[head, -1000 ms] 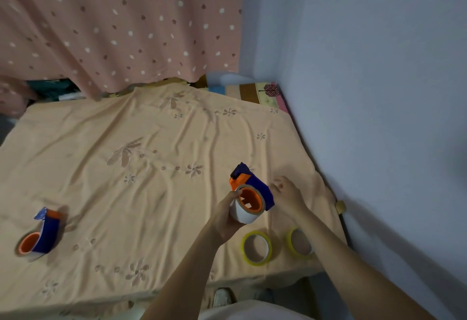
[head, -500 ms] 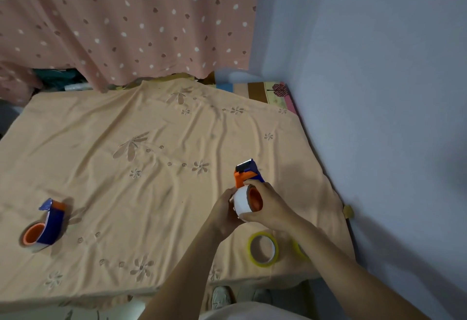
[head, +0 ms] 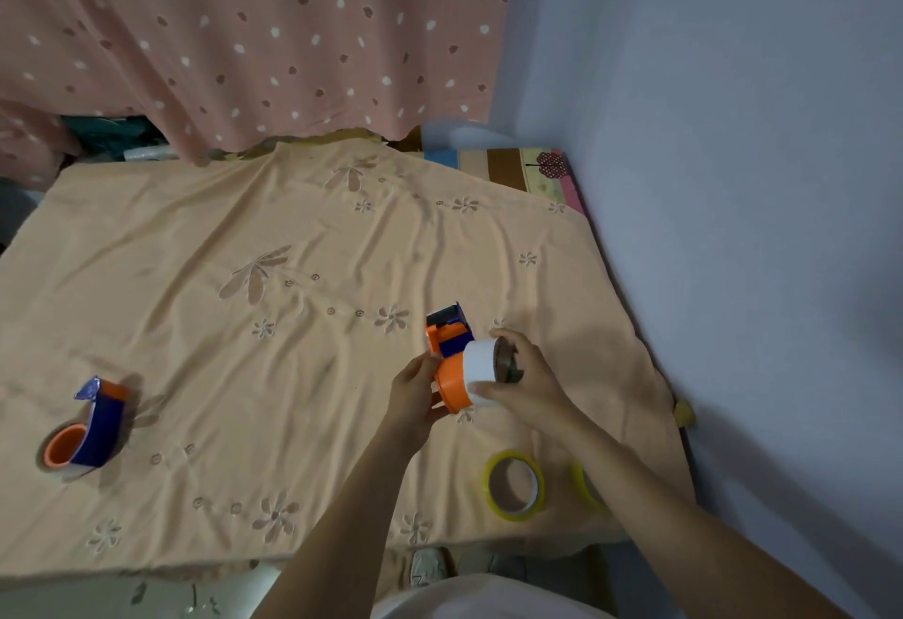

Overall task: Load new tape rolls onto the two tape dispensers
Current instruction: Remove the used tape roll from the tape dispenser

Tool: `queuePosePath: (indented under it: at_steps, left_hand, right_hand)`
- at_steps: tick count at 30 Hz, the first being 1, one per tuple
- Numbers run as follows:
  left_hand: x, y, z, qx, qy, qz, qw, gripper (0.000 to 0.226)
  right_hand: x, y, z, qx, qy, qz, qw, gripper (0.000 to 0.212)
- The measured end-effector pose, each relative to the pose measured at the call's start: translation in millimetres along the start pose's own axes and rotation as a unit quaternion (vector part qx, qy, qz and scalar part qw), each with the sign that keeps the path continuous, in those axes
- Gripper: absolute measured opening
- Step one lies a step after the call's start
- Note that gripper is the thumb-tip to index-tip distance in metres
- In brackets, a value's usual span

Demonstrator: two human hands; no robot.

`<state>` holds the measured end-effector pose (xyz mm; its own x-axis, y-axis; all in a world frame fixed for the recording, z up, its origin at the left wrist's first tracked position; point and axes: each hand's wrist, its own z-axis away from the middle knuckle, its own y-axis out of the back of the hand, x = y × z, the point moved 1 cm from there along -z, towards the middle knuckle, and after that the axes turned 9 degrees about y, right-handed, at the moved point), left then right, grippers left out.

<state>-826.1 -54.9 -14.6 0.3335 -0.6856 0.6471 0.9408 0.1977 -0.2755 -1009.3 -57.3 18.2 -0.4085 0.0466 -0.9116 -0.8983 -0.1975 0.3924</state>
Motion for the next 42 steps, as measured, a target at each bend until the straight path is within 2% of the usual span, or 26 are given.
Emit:
queuePosePath:
  at_steps: [2, 5, 8, 11, 13, 17, 22, 26, 28, 30, 33, 37, 39, 42]
  left_hand:
    - [3, 7, -5, 0.036, -0.005, 0.013, 0.999, 0.020]
    - [5, 24, -12, 0.094, -0.001, 0.033, 0.995, 0.030]
    - [-4, 33, -15, 0.135, 0.021, 0.048, 0.989, 0.042]
    - [-18, 38, -15, 0.151, 0.045, 0.064, 0.985, 0.047]
    - [-22, 42, -16, 0.152, 0.054, 0.057, 0.985, 0.048]
    - [-19, 49, -20, 0.149, 0.061, 0.034, 0.986, 0.050]
    - [-11, 50, -21, 0.144, 0.063, 0.025, 0.987, 0.050]
    - [-11, 43, -21, 0.137, 0.068, 0.012, 0.988, 0.048]
    - [-13, 39, -21, 0.131, 0.072, 0.005, 0.989, 0.049]
    - [-16, 34, -20, 0.126, 0.077, -0.004, 0.989, 0.052]
    - [-20, 25, -16, 0.123, 0.084, -0.010, 0.989, 0.051]
    - [-27, 17, -11, 0.107, 0.086, -0.022, 0.990, 0.052]
    - [-32, 16, -6, 0.104, 0.092, -0.032, 0.990, 0.052]
    - [-37, 17, 1, 0.108, 0.097, -0.037, 0.989, 0.051]
  right_hand:
    - [6, 0, -12, 0.050, -0.037, -0.050, 0.997, 0.078]
    - [24, -1, -28, 0.089, -0.065, 0.033, 0.993, 0.084]
    - [49, -12, -40, 0.039, -0.112, 0.147, 0.982, 0.082]
    - [70, -26, -49, -0.049, -0.112, 0.266, 0.956, 0.080]
    - [80, -35, -50, -0.080, -0.109, 0.318, 0.938, 0.082]
    - [91, -50, -53, -0.084, -0.107, 0.372, 0.918, 0.081]
    - [94, -54, -61, -0.113, -0.119, 0.371, 0.914, 0.085]
    - [82, -48, -50, -0.058, -0.115, 0.387, 0.913, 0.084]
    - [72, -47, -32, -0.008, -0.120, 0.401, 0.908, 0.074]
    - [66, -48, -6, 0.002, -0.110, 0.421, 0.900, 0.062]
    - [68, -57, 38, -0.081, -0.113, 0.420, 0.897, 0.063]
    - [74, -62, 72, -0.187, -0.170, 0.423, 0.870, 0.095]
    - [76, -63, 80, -0.211, -0.161, 0.443, 0.856, 0.102]
    - [78, -66, 85, -0.201, -0.149, 0.467, 0.848, 0.101]
